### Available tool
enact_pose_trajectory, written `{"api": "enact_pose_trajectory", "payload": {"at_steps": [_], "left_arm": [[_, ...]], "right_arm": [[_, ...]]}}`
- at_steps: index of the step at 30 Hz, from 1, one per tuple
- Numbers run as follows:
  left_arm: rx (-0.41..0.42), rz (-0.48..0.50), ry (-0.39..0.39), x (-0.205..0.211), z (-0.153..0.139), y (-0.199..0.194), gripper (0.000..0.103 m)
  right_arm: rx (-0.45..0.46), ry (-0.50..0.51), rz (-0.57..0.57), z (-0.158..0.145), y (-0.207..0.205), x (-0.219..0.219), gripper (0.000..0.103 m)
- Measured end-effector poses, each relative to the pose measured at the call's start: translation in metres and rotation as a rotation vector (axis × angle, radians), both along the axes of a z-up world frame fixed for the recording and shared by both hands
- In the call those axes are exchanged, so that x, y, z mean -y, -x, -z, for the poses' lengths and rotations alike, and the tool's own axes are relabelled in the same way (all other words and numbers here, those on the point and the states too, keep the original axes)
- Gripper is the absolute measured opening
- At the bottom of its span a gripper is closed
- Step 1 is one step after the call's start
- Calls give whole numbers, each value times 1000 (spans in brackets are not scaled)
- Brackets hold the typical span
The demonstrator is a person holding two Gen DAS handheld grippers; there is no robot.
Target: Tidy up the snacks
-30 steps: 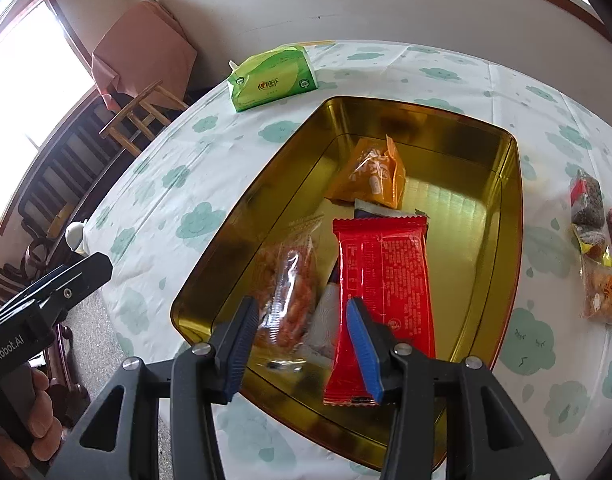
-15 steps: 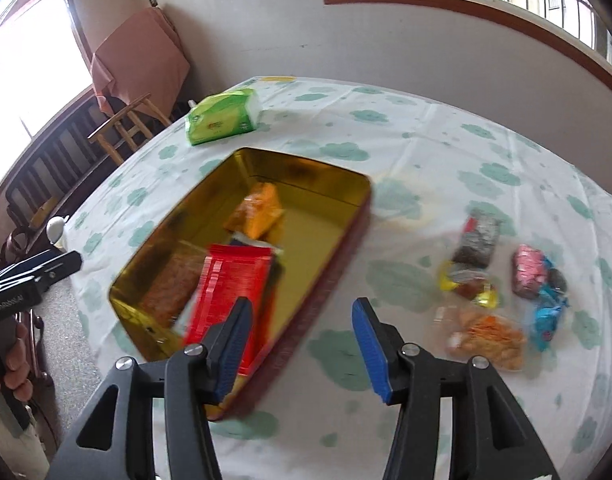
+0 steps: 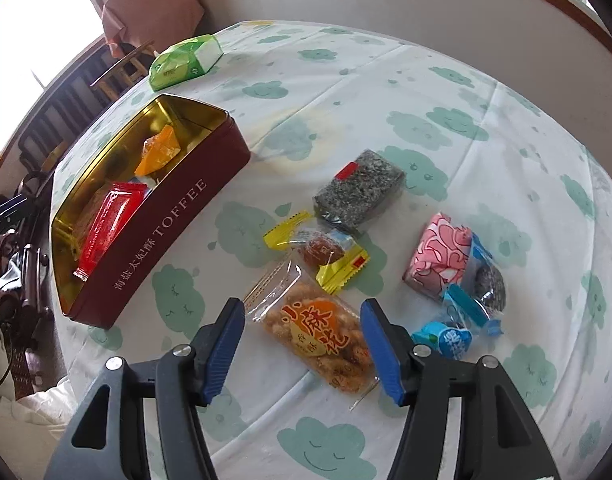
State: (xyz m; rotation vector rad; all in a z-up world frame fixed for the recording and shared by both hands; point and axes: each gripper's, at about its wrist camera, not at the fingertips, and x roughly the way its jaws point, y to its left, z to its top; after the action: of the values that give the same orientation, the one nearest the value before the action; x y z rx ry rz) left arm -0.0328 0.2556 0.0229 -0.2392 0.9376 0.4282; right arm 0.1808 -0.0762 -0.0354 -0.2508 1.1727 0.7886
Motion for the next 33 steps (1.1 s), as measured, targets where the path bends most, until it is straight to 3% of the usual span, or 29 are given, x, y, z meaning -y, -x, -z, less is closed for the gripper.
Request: {"api": "enact_pose_trajectory", "payload": {"at_steps": [6,12,23,25,29,33], "left_arm": [[-23,0,-20,5,1,-7,94],[-28,32,-10,16,5,-16,94],[-20,110,-9,41,3,-25,94],[-15,127,-8,47,3,-28,94],[-12,165,-11,63,3,-37,94],[-19,219,-14,84,5,-48,94]], "right_arm": [[-38,21,-78,17,-11,-8,62],[-58,-23,-101,18,12,1,62],[151,64,26,24,46,-8,62],[172,71,37,25,52,-8,58],[202,65,76,24,64,-4,40],[214,51,89,24,74,-3,39]]}}
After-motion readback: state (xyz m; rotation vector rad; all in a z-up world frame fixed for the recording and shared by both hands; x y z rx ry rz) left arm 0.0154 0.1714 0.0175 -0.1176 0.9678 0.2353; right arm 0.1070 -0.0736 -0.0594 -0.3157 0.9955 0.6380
